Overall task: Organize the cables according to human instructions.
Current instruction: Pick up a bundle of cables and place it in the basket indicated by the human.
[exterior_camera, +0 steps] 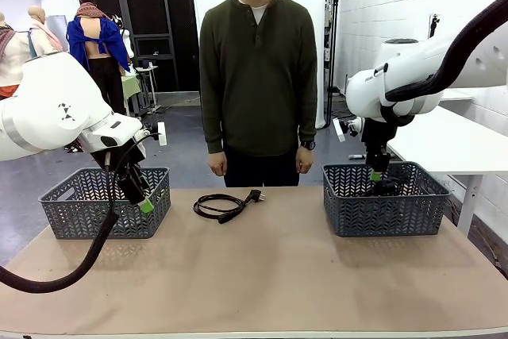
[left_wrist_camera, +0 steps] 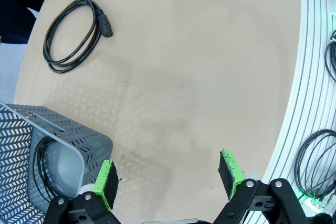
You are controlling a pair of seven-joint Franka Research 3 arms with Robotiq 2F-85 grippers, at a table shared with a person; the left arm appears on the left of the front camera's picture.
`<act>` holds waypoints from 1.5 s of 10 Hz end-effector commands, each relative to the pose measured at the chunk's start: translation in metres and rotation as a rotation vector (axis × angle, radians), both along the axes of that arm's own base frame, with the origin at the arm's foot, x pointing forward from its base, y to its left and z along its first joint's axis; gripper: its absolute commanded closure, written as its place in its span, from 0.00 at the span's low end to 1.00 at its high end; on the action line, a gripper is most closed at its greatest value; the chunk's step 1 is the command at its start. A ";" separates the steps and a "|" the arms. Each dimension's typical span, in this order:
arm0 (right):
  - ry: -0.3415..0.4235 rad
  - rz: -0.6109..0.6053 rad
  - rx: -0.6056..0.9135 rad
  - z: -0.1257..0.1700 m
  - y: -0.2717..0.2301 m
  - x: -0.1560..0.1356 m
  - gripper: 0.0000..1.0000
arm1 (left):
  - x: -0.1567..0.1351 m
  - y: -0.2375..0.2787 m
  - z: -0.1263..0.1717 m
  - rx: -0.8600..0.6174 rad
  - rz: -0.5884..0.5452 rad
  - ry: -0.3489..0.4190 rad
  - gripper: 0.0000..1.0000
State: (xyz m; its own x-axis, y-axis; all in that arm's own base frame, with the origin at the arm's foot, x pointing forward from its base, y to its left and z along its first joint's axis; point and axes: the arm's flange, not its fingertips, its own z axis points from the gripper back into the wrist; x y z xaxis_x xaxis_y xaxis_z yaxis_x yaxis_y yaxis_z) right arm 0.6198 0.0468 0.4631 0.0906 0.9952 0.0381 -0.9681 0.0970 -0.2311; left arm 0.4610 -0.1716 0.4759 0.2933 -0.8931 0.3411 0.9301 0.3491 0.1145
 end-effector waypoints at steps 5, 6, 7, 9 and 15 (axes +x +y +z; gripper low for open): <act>0.013 -0.054 0.026 0.026 0.019 0.016 0.00 | 0.000 0.000 0.001 0.002 0.003 -0.002 0.00; 0.008 -0.052 0.040 0.026 0.022 0.016 0.00 | 0.000 0.000 0.001 0.002 0.003 -0.002 0.00; 0.000 -0.030 0.021 0.026 0.013 0.008 0.00 | 0.000 0.000 0.001 0.002 0.003 -0.002 0.00; 0.000 -0.030 0.021 0.026 0.013 0.008 0.00 | 0.000 0.000 0.001 0.002 0.003 -0.002 0.00; -0.006 -0.113 0.044 0.042 0.044 -0.006 0.00 | 0.000 0.000 0.001 0.002 0.003 -0.002 0.00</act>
State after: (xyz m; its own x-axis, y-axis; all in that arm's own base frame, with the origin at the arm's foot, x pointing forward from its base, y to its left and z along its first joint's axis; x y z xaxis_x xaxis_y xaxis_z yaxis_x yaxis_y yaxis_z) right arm 0.6256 0.0762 0.4982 0.1485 0.9860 0.0760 -0.9586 0.1624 -0.2340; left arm 0.4610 -0.1716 0.4759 0.2933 -0.8931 0.3411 0.9301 0.3491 0.1144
